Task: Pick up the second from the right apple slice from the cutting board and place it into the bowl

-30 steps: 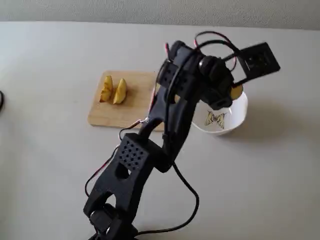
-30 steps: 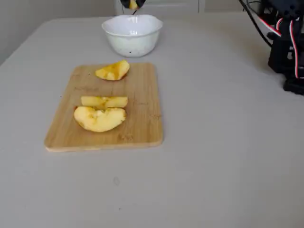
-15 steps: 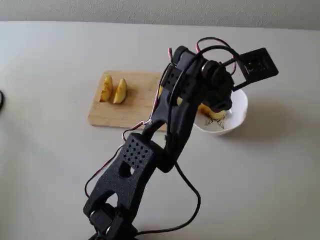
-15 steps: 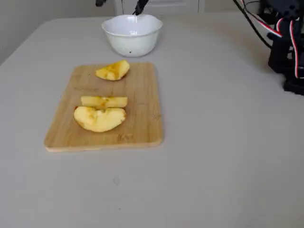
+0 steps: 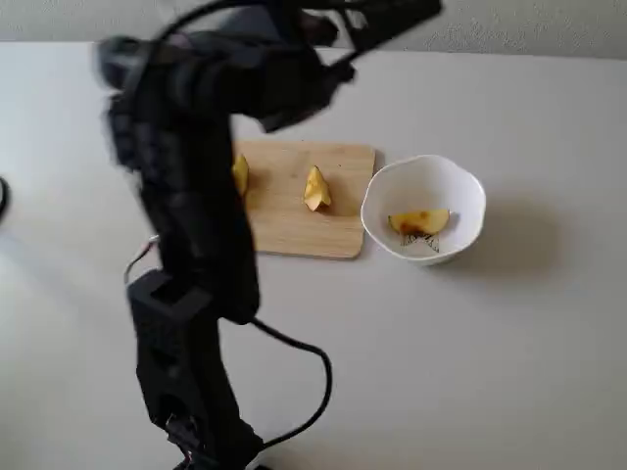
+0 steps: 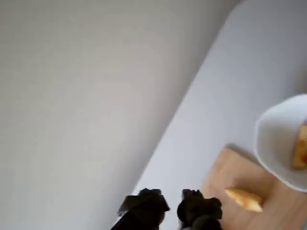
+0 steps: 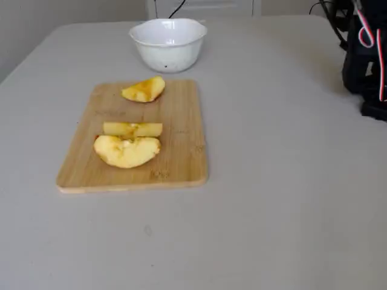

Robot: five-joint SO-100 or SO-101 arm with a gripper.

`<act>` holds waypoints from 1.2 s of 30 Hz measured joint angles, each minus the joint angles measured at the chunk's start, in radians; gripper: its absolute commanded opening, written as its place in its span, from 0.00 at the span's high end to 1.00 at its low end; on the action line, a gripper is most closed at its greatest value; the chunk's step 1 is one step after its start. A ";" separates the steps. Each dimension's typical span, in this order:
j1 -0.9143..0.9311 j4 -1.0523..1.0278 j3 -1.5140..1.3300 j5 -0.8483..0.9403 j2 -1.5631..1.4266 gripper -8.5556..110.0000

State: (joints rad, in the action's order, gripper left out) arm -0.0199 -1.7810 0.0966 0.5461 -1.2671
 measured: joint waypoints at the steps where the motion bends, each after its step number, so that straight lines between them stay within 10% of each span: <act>1: -0.011 -0.002 -0.008 -0.044 -0.052 0.93; 13: -0.187 0.000 -0.460 -0.334 -0.893 0.93; 36: -0.150 0.483 -2.493 -0.416 -1.890 0.93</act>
State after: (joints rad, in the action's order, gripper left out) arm -0.1703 -1.2977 -2.3961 0.1304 -3.1569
